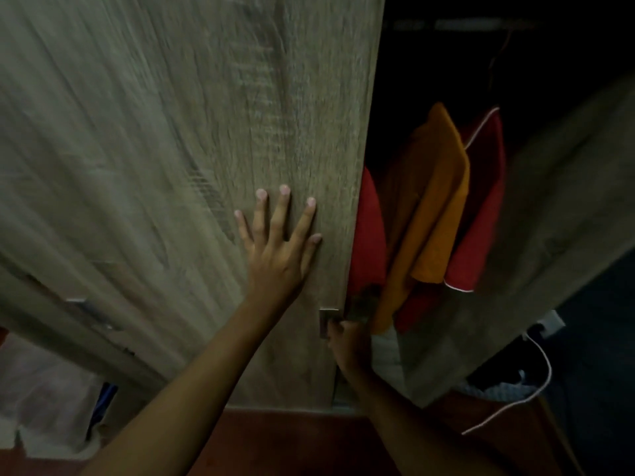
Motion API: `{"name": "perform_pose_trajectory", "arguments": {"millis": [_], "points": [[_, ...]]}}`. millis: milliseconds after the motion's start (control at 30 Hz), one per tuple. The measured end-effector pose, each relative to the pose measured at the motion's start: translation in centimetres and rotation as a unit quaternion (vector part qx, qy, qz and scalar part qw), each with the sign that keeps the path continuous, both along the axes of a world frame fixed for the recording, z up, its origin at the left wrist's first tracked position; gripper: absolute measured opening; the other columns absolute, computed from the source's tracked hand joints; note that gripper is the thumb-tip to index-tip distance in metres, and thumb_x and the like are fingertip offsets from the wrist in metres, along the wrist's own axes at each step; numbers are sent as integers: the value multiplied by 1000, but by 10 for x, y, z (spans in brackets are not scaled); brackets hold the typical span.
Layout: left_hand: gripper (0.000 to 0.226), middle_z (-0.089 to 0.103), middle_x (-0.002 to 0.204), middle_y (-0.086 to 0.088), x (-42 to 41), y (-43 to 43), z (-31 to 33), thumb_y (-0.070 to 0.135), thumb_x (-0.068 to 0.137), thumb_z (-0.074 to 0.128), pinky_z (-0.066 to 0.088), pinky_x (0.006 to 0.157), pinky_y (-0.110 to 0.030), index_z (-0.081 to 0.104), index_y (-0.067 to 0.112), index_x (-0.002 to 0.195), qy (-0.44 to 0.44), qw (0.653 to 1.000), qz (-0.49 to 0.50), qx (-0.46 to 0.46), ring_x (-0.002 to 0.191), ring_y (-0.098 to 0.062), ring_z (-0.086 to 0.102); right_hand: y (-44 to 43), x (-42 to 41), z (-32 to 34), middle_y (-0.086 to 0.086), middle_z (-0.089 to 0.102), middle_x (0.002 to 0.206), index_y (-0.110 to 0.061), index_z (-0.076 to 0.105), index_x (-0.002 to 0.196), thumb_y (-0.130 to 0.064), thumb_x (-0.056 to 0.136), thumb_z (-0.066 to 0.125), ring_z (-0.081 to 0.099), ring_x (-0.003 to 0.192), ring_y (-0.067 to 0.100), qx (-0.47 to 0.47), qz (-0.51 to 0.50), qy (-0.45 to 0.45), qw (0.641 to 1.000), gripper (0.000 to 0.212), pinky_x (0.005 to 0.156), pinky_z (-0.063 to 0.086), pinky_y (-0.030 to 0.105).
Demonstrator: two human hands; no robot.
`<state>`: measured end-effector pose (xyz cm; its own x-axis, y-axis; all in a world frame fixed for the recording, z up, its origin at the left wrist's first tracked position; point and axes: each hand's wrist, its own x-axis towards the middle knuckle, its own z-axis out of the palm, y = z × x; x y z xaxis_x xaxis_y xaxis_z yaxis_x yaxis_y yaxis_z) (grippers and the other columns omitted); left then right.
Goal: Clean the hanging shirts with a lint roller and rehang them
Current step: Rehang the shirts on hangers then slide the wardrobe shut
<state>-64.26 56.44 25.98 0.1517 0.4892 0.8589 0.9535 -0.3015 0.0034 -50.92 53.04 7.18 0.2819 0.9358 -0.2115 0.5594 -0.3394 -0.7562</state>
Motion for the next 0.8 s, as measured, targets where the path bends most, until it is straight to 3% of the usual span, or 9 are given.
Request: {"name": "perform_pose_trajectory", "arguments": {"millis": [133, 267, 333, 433, 667, 800], "points": [[67, -10, 165, 3, 50, 7, 6, 48, 97, 58, 11, 113, -69, 25, 27, 152, -6, 999, -25, 21, 152, -27, -6, -6, 61, 1, 10, 71, 68, -8, 72, 68, -37, 93, 61, 66, 65, 24, 24, -48, -2, 999, 40, 64, 54, 38], [76, -9, 166, 1, 106, 15, 6, 52, 95, 57, 8, 114, -66, 17, 28, 155, 10, 998, -43, 51, 152, -26, -7, -6, 116, 2, 5, 69, 64, -22, 59, 53, -30, 93, 61, 67, 65, 25, 13, -99, 54, 994, 40, 66, 54, 37], [79, -9, 166, 0, 135, 16, 4, 54, 95, 56, 6, 116, -63, 12, 29, 156, 17, 997, -52, 58, 152, -26, -7, -4, 142, 5, 7, 71, 69, -23, 59, 55, -29, 92, 61, 67, 67, 24, 2, -136, 80, 987, 38, 66, 54, 35], [76, -10, 165, 0, 171, 17, 2, 53, 96, 55, 3, 116, -61, 14, 29, 156, 24, 996, -69, 51, 152, -26, -8, -4, 179, 10, 4, 67, 65, -16, 62, 60, -25, 93, 61, 62, 57, 15, -1, -164, 115, 980, 34, 54, 43, 24], [65, -9, 166, 0, 240, 16, 3, 50, 98, 53, 0, 118, -58, 25, 28, 152, 30, 995, -78, 52, 152, -25, -7, -4, 245, 13, 5, 62, 54, -15, 58, 52, -18, 93, 62, 59, 55, 26, 8, -217, 166, 962, 41, 58, 47, 36], [65, -9, 166, 1, 264, 16, 2, 51, 98, 53, 0, 118, -58, 24, 28, 152, 31, 995, -77, 56, 152, -25, -7, -5, 268, 11, 7, 63, 55, -14, 59, 56, -17, 94, 61, 59, 52, 25, 18, -238, 196, 951, 38, 52, 46, 32]]}}
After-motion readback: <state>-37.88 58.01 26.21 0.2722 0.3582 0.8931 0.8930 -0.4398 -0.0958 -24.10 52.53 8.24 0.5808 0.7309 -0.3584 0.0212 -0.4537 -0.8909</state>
